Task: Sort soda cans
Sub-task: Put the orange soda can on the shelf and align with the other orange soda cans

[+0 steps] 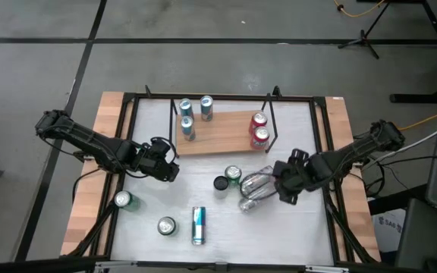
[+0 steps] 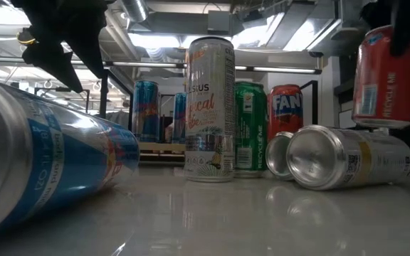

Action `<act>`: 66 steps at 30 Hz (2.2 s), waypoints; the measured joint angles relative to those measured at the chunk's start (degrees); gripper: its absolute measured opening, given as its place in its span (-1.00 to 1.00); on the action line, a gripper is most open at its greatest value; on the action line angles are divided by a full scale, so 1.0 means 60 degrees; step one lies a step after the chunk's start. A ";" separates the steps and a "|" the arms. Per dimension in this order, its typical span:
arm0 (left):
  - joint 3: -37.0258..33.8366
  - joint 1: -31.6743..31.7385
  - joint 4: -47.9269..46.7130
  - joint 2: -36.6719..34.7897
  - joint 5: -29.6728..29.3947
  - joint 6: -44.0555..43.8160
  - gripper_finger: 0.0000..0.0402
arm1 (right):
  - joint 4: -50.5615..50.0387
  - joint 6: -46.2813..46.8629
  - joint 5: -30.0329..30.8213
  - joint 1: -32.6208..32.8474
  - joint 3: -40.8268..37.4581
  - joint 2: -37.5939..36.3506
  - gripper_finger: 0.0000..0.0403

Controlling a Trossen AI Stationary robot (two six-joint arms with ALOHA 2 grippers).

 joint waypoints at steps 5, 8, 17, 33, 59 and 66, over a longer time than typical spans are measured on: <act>0.0000 0.0000 -0.0001 0.0000 -0.0007 0.0000 0.67 | -0.1000 0.0494 0.0038 -0.0819 0.0004 -0.0331 0.45; 0.0000 0.0000 -0.0004 0.0000 -0.0007 0.0004 0.67 | -0.1689 0.0935 0.0090 -0.1232 0.0004 -0.0450 0.45; 0.0000 0.0000 -0.0004 0.0000 -0.0007 0.0000 0.67 | -0.2019 0.1726 0.0101 -0.2813 0.0004 -0.0515 0.45; 0.0000 -0.0001 -0.0006 0.0000 -0.0073 0.0404 0.67 | -0.1908 0.1302 -0.1090 -0.5414 -0.0374 -0.1274 0.45; 0.0000 0.0000 -0.0004 0.0000 -0.0080 0.0424 0.67 | 0.1327 0.1906 -0.1462 -0.7669 -0.4406 -0.3072 0.45; 0.0000 -0.0001 -0.0003 0.0000 -0.0076 0.0426 0.67 | 0.1347 0.2248 -0.1470 -0.7669 -0.4711 -0.3093 0.45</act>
